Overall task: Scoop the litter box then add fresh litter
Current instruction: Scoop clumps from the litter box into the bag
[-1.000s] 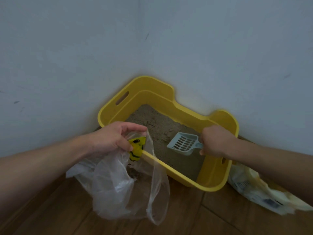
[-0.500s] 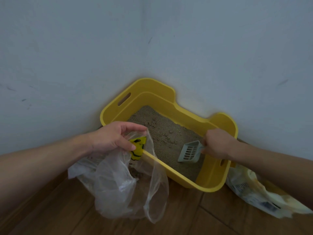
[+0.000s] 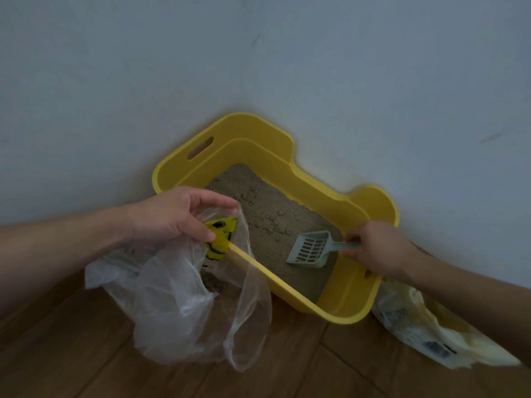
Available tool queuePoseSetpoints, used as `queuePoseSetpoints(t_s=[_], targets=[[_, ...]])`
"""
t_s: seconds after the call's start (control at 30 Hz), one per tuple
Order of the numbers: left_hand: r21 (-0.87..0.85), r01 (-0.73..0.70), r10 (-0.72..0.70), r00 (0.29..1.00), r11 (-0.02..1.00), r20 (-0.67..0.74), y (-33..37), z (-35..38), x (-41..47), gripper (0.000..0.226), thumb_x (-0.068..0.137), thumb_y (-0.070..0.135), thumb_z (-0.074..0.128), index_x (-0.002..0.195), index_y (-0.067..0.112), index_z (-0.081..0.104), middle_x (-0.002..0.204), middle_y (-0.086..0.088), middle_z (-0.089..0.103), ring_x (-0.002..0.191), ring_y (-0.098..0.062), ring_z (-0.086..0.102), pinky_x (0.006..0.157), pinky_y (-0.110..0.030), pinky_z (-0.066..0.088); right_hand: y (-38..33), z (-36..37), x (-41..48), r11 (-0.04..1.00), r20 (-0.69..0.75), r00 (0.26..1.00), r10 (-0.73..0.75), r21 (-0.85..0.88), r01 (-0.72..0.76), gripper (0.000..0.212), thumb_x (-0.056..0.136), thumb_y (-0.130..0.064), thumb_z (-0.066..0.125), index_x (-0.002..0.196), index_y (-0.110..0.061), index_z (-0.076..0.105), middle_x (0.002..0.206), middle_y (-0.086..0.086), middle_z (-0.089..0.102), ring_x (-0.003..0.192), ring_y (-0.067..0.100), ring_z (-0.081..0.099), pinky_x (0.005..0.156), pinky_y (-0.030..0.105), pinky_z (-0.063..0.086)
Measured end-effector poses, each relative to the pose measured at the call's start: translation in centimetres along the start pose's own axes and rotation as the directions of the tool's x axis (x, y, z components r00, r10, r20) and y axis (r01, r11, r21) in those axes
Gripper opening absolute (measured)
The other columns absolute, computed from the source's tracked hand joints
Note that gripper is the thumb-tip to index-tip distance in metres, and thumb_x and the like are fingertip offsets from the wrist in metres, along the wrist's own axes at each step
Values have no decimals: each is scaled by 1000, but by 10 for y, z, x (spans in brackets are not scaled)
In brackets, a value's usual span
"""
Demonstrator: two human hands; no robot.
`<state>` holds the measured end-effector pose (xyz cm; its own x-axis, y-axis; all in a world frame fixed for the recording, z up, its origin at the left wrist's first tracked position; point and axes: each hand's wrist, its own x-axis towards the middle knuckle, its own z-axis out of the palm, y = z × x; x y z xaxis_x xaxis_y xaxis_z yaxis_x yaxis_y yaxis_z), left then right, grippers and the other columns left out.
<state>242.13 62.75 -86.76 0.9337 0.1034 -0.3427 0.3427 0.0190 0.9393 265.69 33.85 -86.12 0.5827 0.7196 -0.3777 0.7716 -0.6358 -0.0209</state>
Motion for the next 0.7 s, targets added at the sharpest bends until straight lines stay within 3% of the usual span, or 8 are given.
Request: queuePoseSetpoints(t_s=[0.2,0.37,0.47,0.57,0.7], targets=[[0,-8,8,1000,1000,-2,-1,1,2,69,58,-3,74,121,23,64,125,11,68,127,4,52,93,-12,47,8,3,0,1000,-54,999,-1,13,1,15,92,-27,62,97,-23,75,66,0,66,58,16,61,54,35,50],[0,22,-22,1000,1000,-15,4,4,1,65,74,-24,65,122,21,63,126,10,68,128,4,51,73,-18,56,12,8,6,998,-42,999,23,-53,-25,17,91,-29,61,89,-22,76,65,2,68,57,16,62,53,34,51],[-4,32,-33,999,999,-29,5,6,2,64,75,-24,64,120,22,64,125,13,68,125,3,54,91,-38,52,7,8,13,998,4,999,38,-42,-37,15,90,-28,64,84,-20,75,68,4,68,57,17,59,48,29,42],[-25,40,-41,998,999,-41,4,6,3,64,74,-25,63,120,21,64,125,13,68,122,3,56,97,-40,48,4,8,21,998,14,998,60,9,-60,13,88,-27,68,81,-18,75,69,6,67,57,18,54,49,28,38],[-24,45,-46,998,999,-30,4,5,2,65,75,-23,64,121,23,63,125,14,68,125,3,54,97,-36,49,-3,12,32,995,30,997,65,76,-67,10,87,-29,71,87,-20,76,74,1,68,67,16,60,55,31,46]])
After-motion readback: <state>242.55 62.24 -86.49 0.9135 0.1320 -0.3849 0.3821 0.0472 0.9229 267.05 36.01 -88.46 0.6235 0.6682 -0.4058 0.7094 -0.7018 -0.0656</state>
